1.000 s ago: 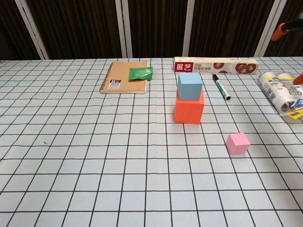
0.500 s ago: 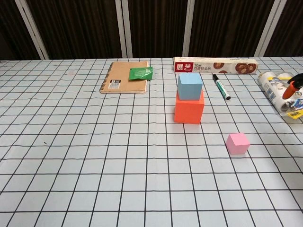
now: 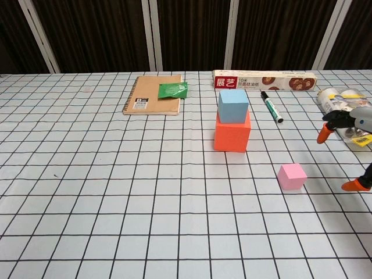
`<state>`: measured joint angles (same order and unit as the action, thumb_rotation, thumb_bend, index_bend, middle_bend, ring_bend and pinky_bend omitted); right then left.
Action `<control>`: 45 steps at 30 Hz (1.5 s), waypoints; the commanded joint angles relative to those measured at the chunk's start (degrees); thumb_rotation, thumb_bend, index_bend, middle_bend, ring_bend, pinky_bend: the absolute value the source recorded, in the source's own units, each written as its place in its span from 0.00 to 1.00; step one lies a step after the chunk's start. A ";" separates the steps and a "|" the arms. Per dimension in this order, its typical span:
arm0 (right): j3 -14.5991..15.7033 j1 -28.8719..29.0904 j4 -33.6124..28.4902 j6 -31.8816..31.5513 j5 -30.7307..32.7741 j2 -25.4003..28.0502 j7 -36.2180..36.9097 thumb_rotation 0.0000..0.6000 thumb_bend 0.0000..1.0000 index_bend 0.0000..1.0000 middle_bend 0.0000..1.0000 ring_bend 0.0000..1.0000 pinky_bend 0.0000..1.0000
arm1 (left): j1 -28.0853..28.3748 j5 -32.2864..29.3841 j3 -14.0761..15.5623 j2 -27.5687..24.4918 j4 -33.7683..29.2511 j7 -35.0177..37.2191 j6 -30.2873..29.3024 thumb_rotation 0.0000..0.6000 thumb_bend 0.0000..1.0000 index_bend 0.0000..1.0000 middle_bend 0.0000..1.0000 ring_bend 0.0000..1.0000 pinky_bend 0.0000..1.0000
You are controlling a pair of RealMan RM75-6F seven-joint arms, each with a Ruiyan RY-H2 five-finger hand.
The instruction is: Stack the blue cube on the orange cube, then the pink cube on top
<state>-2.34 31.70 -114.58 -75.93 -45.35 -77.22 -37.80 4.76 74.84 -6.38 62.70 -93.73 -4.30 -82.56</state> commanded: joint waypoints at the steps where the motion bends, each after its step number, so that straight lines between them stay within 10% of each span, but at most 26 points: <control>1: -0.53 0.37 1.23 1.26 0.90 -1.18 0.12 1.00 0.22 0.28 0.00 0.00 0.00 | 0.00 -0.11 -0.01 0.09 -0.06 -0.32 -0.07 1.00 0.12 0.06 0.00 0.00 0.00; 45: -3.68 4.83 11.60 10.77 4.14 -7.86 2.20 1.00 0.22 0.38 0.00 0.00 0.00 | -0.20 -1.84 -0.64 0.81 -0.54 -2.72 -0.98 1.00 0.12 0.06 0.00 0.00 0.00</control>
<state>-5.97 36.45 -103.07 -65.25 -41.21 -85.00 -35.67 4.56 73.00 -7.01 63.51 -94.28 -7.03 -83.54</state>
